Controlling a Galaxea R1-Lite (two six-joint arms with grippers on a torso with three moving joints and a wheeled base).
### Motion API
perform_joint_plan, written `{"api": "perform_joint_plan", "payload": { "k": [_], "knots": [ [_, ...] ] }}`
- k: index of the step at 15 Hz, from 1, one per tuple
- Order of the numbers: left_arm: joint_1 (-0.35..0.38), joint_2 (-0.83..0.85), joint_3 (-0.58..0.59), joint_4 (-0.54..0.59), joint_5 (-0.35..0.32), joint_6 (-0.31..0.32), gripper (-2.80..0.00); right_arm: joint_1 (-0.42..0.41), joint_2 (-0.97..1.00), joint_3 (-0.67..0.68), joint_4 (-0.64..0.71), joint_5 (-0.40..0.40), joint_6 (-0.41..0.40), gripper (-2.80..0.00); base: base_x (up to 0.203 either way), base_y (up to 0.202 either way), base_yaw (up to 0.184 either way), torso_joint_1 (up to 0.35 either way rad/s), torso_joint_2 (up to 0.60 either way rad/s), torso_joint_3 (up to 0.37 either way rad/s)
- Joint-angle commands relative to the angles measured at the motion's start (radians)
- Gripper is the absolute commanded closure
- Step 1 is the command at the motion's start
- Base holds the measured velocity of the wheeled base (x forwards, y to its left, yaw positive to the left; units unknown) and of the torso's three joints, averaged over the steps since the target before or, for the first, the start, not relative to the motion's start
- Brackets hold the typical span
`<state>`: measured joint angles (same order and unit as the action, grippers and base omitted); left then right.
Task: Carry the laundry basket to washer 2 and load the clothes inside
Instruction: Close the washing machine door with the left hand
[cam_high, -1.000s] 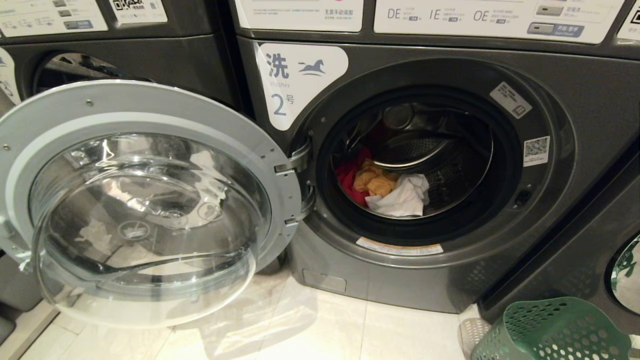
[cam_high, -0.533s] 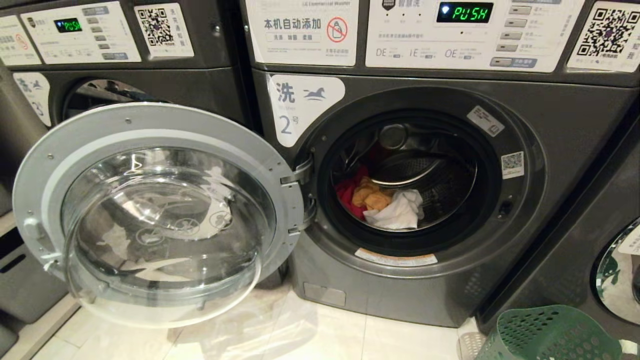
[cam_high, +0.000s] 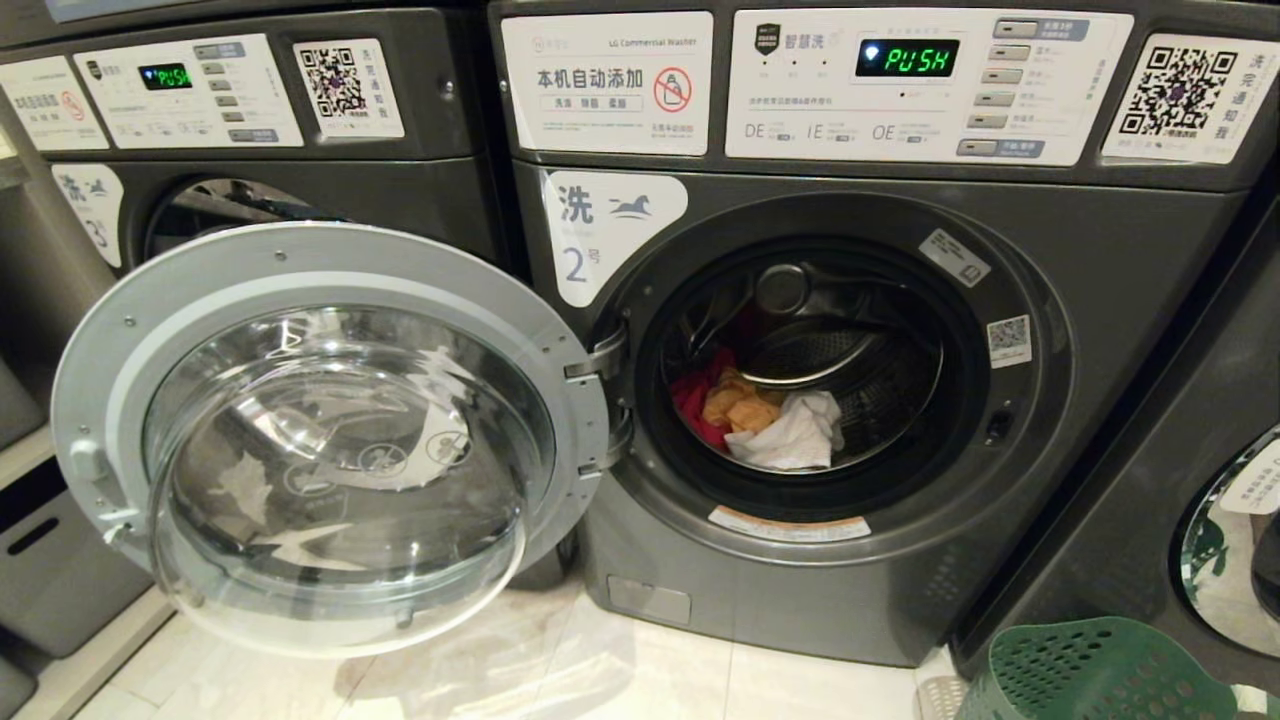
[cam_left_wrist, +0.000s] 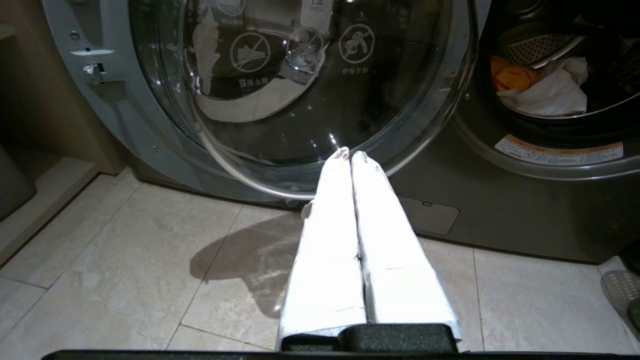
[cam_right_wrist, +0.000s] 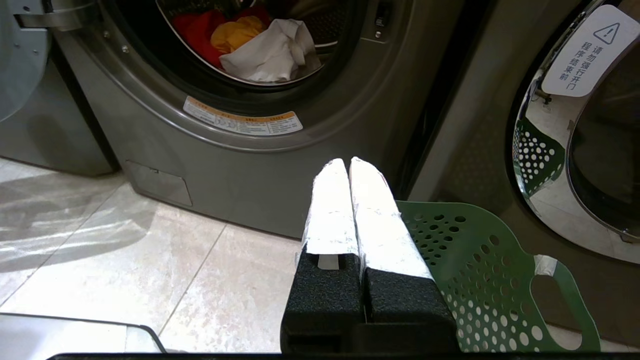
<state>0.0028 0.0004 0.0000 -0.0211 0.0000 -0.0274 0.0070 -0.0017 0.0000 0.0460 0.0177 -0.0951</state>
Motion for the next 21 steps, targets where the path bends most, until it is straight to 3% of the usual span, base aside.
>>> {"api": "perform_joint_plan", "payload": {
  "k": [1,4,11,16,21],
  "knots": [
    [0.0,0.0,0.008,0.0,0.0,-0.001,0.0,0.001,0.002,0.008,0.0,0.001,0.002,0.0,0.0,0.0,0.0,0.0,0.0,0.0],
    [0.0,0.0,0.008,0.0,0.0,0.0,0.0,0.001,0.002,0.008,0.0,0.001,0.006,0.0,0.001,0.004,-0.065,0.0,0.0,0.006],
    [-0.001,0.0,0.008,0.0,0.0,-0.002,0.0,0.001,0.002,0.008,0.0,-0.001,0.003,0.0,-0.001,0.009,-0.181,0.003,0.0,0.004],
    [0.0,0.0,0.008,-0.002,-0.002,-0.002,0.0,-0.001,0.002,0.008,0.0,0.001,-0.002,0.0,-0.013,0.001,-0.01,0.001,0.0,0.003],
    [0.0,0.0,0.008,-0.002,0.0,-0.002,0.0,-0.001,0.002,0.008,0.0,-0.001,0.003,0.0,-0.183,0.0,0.003,0.002,0.0,0.004]
  ]
}}
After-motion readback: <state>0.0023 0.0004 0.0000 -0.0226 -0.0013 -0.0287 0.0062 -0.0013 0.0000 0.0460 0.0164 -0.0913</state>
